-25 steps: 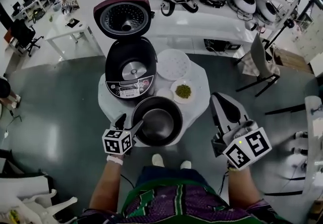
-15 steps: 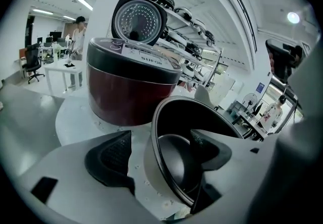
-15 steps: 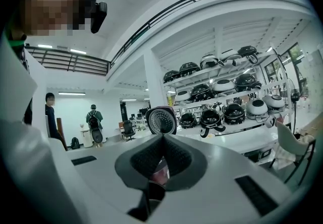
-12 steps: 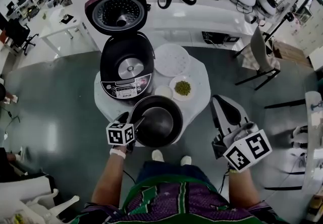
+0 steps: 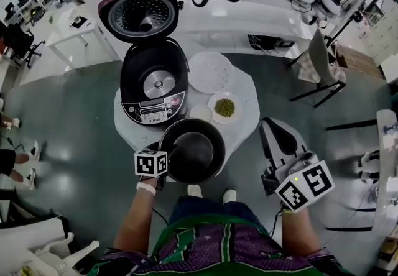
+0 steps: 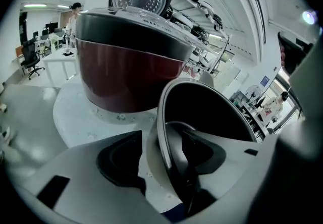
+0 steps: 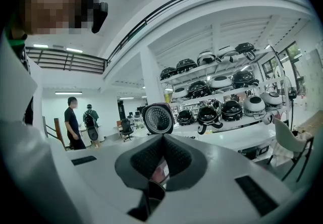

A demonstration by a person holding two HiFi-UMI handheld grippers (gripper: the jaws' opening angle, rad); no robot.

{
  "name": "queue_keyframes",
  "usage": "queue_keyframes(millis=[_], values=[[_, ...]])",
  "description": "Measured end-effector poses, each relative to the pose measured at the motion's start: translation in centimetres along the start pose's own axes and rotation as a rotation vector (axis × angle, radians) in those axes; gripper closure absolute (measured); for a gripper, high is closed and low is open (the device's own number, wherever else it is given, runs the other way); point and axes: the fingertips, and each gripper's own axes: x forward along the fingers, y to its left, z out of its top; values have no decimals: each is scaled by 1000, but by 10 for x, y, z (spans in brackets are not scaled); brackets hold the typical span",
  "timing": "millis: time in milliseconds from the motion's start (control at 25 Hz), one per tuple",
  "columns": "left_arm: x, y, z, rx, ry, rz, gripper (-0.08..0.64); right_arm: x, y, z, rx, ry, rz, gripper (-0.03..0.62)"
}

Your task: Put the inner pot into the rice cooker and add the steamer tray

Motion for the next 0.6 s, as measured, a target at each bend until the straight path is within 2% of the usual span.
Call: queue_keyframes(millis=[120, 320, 440, 600], values=[[1, 0, -2, 33, 25, 30, 380, 0, -1, -2, 11, 2, 1, 586], [-3, 10, -1, 103, 57, 162, 512, -7, 2, -2, 23, 10, 6, 584], [-4, 9, -3, 126, 68, 194, 532, -14, 0, -4, 25, 11, -2, 586], [-9, 2, -11, 123, 70, 180, 534, -25, -2, -4, 22, 5, -18, 585]])
